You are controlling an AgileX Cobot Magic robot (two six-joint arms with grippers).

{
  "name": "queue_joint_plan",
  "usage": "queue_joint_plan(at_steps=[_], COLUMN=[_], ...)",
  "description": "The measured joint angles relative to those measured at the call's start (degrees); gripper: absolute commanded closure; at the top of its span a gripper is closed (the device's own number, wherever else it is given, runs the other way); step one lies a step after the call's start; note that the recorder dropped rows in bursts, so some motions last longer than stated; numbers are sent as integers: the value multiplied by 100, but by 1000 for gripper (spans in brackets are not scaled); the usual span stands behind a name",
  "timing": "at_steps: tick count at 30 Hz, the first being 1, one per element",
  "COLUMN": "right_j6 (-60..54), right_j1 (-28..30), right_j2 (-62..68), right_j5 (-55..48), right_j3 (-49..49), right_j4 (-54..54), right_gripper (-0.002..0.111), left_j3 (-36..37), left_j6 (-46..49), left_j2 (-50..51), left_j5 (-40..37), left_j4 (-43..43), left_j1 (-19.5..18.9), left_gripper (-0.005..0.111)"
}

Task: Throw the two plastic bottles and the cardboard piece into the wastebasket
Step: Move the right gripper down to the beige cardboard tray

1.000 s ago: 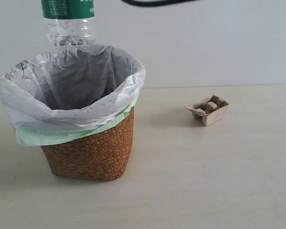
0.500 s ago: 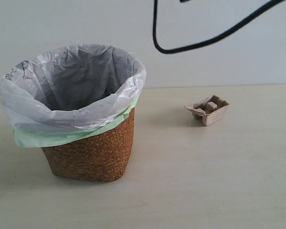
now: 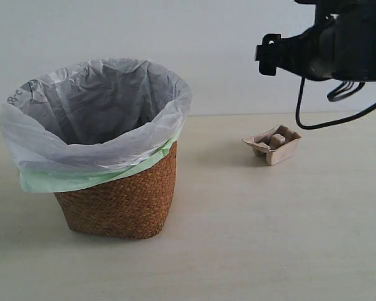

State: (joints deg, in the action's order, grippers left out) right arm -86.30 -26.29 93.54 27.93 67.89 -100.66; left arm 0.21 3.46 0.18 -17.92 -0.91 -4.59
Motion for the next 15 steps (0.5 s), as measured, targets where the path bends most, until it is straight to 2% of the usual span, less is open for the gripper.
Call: queue_joint_plan(at_steps=[2,5,9,15], right_j6=[736,1540,2065,2235], right_j1=[472,978,1297,1404], right_j2=[172,562,1082,1883], right_j5=[-1077,-2166,-2659,-2980], right_j3=[-108,-132,-167,111], right_j4=[0,-12,-1,-1], right_gripper=[14,14,14,14], left_j3=[0,0,0,0], left_j6=[0,0,0,0], left_j2=[0,0,0,0], left_j5=[0,0,0,0], left_j4=[0,0,0,0], left_j1=[0,0,0,0], left_gripper=[-1,-1,-1,-1])
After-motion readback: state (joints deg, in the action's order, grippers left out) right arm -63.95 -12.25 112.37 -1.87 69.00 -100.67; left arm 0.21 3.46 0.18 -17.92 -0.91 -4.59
